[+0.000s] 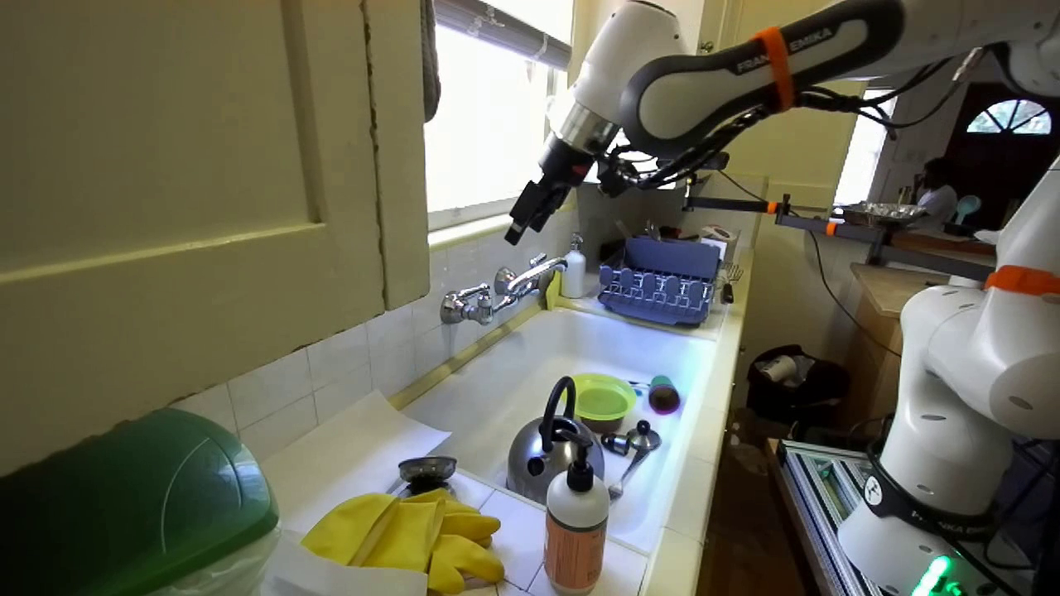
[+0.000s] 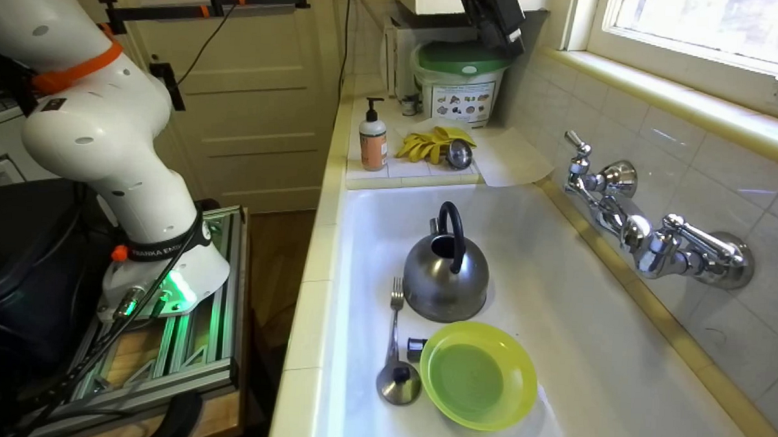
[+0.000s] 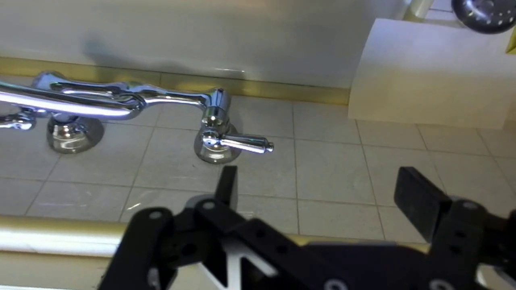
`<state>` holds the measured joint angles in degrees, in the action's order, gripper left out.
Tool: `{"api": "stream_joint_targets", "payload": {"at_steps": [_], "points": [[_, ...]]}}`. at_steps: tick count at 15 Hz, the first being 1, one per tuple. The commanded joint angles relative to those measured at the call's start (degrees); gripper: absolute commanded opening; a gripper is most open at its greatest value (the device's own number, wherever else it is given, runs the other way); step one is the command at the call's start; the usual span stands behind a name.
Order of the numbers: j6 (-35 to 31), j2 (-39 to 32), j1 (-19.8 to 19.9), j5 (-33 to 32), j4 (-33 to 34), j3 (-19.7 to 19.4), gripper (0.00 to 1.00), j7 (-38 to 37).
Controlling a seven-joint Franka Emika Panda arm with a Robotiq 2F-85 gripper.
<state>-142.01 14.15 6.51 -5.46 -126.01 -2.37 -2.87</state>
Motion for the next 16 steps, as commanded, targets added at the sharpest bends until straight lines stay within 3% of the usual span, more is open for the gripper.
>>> {"api": "stream_joint_targets", "payload": {"at_steps": [1, 5, 9, 10, 12, 16], "points": [[-0.1, -2.2, -0.7, 1.0, 1.8, -0.8, 1.00, 0.4], [-1.6, -3.6, -1.2, 1.4, 2.9, -1.1, 1.00, 1.4], [-3.1, -11.3, -1.0, 2.6, 9.6, -1.6, 1.00, 0.4], [-3.0, -13.1, -1.3, 3.7, 11.3, -1.8, 0.75, 1.4], [-4.7, -17.4, -1.1, 3.1, 14.8, -1.9, 0.68, 0.7], [-5.8, -24.9, -1.2, 2.3, 20.4, -2.3, 0.35, 0.1]]}}
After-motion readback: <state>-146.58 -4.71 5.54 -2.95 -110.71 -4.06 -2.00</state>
